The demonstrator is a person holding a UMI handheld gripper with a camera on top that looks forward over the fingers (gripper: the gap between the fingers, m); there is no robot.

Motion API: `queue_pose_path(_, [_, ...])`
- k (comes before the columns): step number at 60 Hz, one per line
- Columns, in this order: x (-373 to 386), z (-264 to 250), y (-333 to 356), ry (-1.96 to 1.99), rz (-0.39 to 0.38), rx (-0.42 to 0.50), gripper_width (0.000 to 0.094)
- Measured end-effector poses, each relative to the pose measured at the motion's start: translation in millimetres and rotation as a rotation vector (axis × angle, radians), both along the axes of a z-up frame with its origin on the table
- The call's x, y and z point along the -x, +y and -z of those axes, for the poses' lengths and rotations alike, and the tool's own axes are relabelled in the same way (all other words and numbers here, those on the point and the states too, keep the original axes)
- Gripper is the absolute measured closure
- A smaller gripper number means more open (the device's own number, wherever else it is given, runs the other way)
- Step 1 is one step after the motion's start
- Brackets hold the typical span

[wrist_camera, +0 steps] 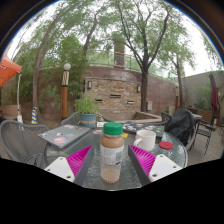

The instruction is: Pour water

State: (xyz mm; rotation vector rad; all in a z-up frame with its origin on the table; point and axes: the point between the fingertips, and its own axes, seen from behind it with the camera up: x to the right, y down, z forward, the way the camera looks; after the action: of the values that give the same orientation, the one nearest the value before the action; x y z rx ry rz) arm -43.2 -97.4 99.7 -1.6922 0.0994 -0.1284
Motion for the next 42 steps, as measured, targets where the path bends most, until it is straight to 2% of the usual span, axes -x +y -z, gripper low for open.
queue_pose_path(3, [-1, 1, 13, -0.004, -0.001, 0.001, 0.018])
queue_pose_path(4, [-4, 3, 17, -0.002, -0.004, 0.006, 0.024])
queue_pose_path(6, [-6, 9, 21, 0.006, 0.006, 0.023, 0.0475])
queue_pose_path(7, [-5, 13, 22, 0.021, 0.004, 0.032, 0.0497])
queue_pose_path(11, [-2, 10, 24, 0.079, 0.014, -0.015, 0.0502])
queue_pose_path(14, [0, 10, 22, 0.061, 0.01, -0.016, 0.0502])
queue_pose_path(24, [0, 16, 27, 0.043, -0.017, 0.031, 0.0502])
queue_pose_path(31, [2, 14, 32, 0.03, -0.033, 0.019, 0.059])
queue_pose_path(42, [0, -4, 57, 0.133, -0.061, 0.004, 0.0605])
